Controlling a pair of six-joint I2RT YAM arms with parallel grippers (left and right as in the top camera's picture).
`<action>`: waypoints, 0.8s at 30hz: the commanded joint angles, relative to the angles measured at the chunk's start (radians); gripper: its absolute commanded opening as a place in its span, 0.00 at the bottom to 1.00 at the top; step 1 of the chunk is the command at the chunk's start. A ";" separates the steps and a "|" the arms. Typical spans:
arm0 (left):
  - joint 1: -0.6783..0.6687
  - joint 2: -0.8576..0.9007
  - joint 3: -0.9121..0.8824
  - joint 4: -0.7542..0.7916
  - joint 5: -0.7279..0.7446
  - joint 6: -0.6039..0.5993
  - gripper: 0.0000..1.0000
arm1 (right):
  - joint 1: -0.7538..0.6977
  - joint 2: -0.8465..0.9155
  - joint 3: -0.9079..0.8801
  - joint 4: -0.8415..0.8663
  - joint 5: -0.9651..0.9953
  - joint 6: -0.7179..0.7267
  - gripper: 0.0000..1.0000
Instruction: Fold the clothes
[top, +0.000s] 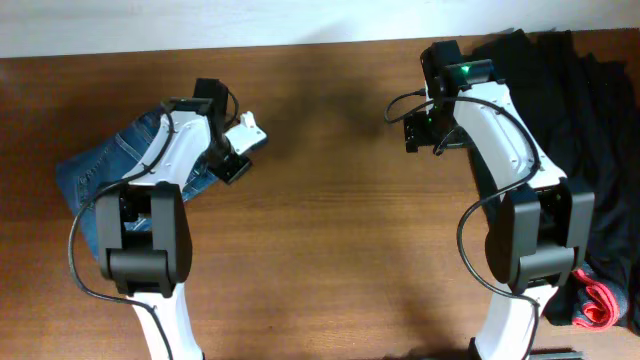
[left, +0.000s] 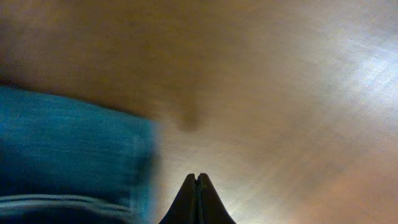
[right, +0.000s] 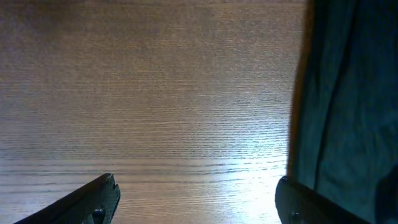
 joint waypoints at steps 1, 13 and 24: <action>0.027 -0.007 -0.021 0.089 -0.113 -0.076 0.02 | -0.007 -0.016 -0.002 -0.003 -0.002 -0.003 0.86; 0.130 0.049 -0.021 0.290 -0.137 -0.225 0.05 | -0.006 -0.016 -0.002 -0.019 -0.003 -0.002 0.85; 0.253 0.056 -0.021 0.419 -0.162 -0.418 0.05 | -0.006 -0.016 -0.002 -0.026 -0.003 0.001 0.85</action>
